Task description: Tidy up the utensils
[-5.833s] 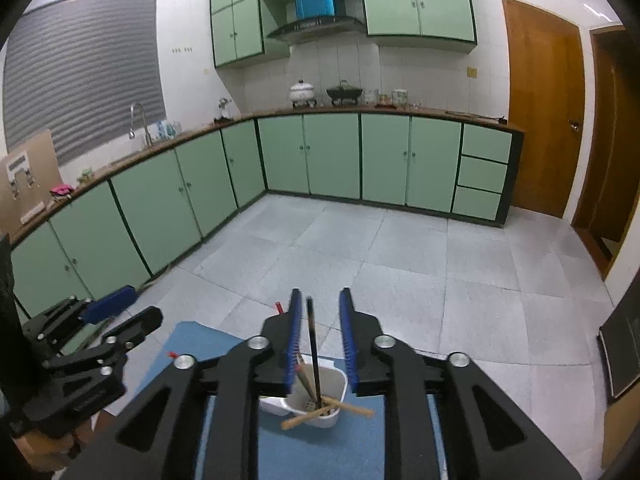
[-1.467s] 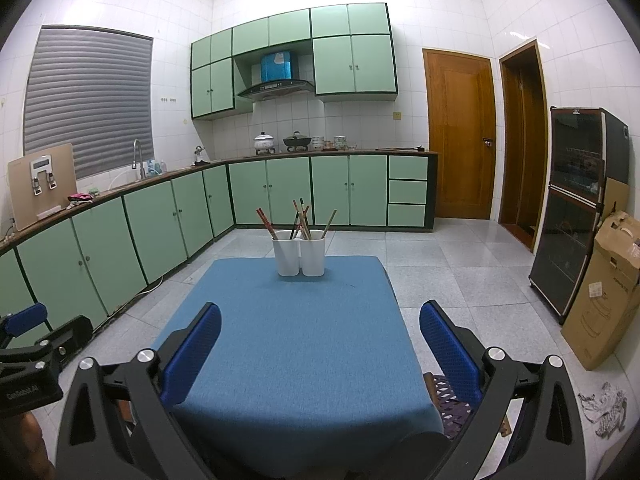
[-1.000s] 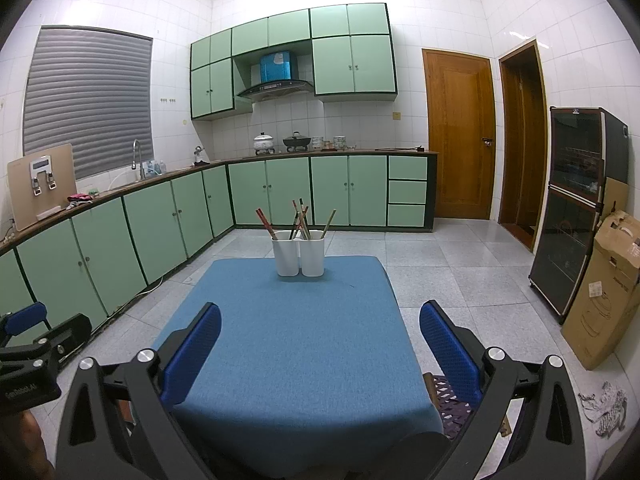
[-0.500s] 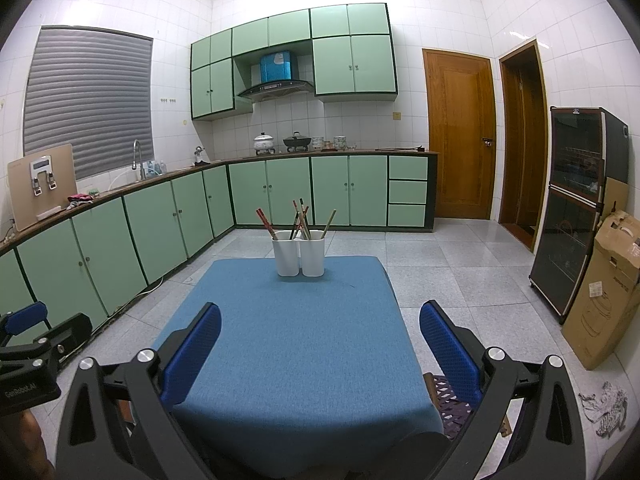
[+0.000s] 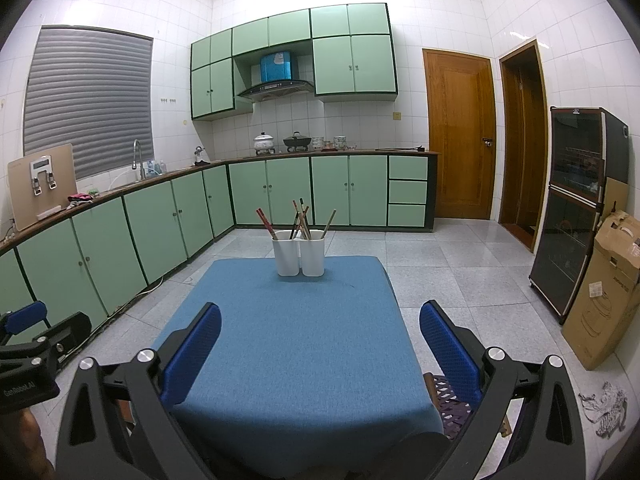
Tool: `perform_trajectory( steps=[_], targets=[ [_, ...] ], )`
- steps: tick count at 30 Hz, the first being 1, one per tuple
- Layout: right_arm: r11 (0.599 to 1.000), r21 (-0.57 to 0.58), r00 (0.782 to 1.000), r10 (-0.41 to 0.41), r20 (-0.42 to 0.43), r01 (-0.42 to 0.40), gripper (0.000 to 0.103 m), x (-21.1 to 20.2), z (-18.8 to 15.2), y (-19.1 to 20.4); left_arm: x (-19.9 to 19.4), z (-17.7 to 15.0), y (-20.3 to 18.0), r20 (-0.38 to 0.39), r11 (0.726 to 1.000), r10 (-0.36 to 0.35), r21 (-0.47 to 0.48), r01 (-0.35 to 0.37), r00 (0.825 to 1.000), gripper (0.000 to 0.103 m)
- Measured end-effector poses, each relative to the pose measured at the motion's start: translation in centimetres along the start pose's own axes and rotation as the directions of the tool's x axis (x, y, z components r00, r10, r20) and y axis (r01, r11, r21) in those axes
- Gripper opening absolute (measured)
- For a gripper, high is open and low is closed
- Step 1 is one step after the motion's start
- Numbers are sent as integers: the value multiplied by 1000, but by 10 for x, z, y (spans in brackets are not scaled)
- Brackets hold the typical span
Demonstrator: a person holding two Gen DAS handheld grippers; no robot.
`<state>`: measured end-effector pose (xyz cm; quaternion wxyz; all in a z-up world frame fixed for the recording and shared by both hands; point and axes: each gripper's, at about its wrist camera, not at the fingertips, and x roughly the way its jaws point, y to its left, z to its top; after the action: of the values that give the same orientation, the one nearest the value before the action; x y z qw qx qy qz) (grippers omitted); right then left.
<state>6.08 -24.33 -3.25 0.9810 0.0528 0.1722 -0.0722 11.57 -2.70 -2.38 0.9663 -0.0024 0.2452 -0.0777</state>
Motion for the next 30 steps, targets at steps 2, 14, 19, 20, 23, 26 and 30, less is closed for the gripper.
perform_trajectory(
  steps=[2,14,19,20,23,26,30],
  targets=[
    [1000,1,1000,1,0,-1,97,-1,0,0,0,0,-1,0,1000,1,0,-1,1000,98],
    [1000,0,1000,2,0,-2,97,-1,1,0,-1,2,-1,-1,1000,-1,-3,1,1000,98],
    [1000,1,1000,2,1,-2,97,-1,1,0,-1,2,-1,-1,1000,0,-3,0,1000,98],
    [1000,1,1000,2,1,-2,97,-1,1,0,-1,2,-1,-1,1000,0,-3,0,1000,98],
    [1000,0,1000,2,0,-2,97,-1,1,0,-1,2,-2,-1,1000,0,-2,0,1000,98],
    [1000,1,1000,3,0,-3,97,-1,1,0,-1,2,-1,-1,1000,-1,-3,1,1000,98],
    [1000,1,1000,1,-1,-1,97,-1,1,0,-1,3,-2,0,1000,0,-3,0,1000,98]
  ],
)
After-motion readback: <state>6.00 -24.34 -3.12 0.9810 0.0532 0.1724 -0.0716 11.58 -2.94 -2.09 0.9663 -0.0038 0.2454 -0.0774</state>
